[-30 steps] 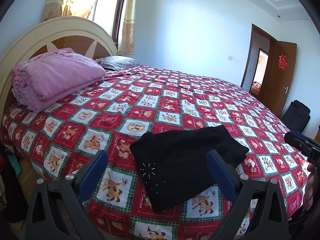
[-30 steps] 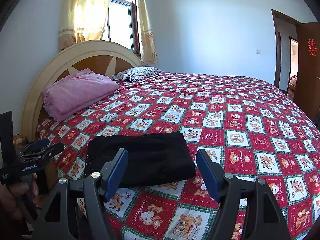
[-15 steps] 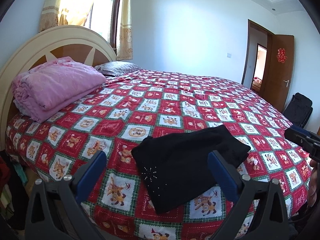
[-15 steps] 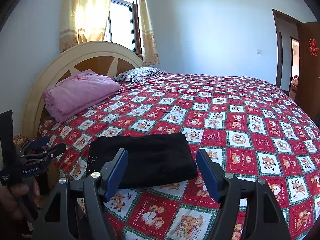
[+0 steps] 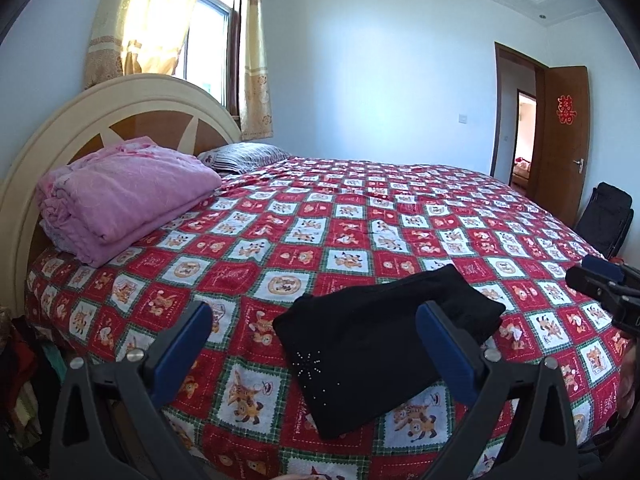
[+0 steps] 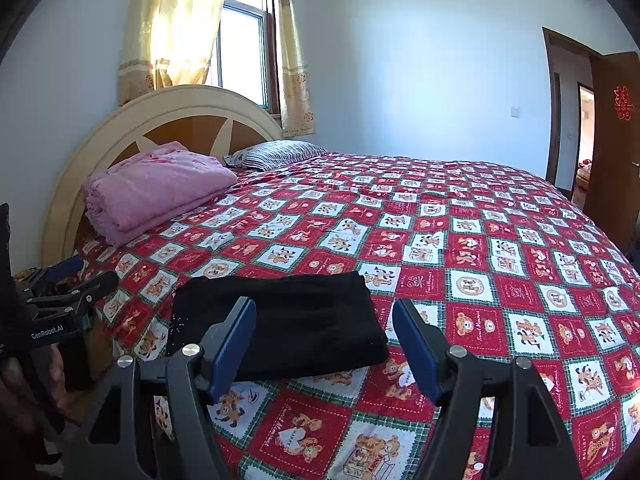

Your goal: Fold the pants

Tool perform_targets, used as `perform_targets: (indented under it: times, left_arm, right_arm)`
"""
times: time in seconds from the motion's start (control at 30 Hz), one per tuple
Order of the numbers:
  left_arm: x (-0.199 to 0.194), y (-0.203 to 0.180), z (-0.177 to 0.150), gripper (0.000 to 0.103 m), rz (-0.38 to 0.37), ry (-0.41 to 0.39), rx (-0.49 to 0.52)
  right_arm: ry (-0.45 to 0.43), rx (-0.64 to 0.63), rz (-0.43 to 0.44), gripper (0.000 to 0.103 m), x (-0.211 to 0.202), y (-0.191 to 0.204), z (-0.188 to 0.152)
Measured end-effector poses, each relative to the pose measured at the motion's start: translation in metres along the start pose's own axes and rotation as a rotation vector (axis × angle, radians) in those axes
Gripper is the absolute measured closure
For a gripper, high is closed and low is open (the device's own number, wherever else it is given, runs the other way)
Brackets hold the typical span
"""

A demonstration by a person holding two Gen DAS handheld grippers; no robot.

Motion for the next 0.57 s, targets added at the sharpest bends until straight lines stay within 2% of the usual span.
perform_targets:
  times: [0.07, 0.47, 0.57]
  left_arm:
    - [0.001, 0.000, -0.002, 0.000, -0.014, 0.014, -0.012]
    - [0.011, 0.012, -0.016, 0.000, 0.022, 0.054, -0.034]
    - [0.011, 0.011, -0.016, 0.000, 0.011, 0.059, -0.036]
  right_arm:
    - [0.001, -0.003, 0.002, 0.031, 0.000, 0.001, 0.000]
    - [0.018, -0.022, 0.004, 0.031, 0.005, 0.008, -0.005]
    - [0.020, -0.017, 0.005, 0.031, 0.005, 0.007, -0.006]
Point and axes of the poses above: each gripper's, at about its wrist camera, not at the fingertips, and x roughly the way its jaws point, y to its left, z to its top, the point moved 6 cm from there along x, roughly the way its jaws point, and after that the axes turned 7 degrees about -y, right-handed, at the moved point
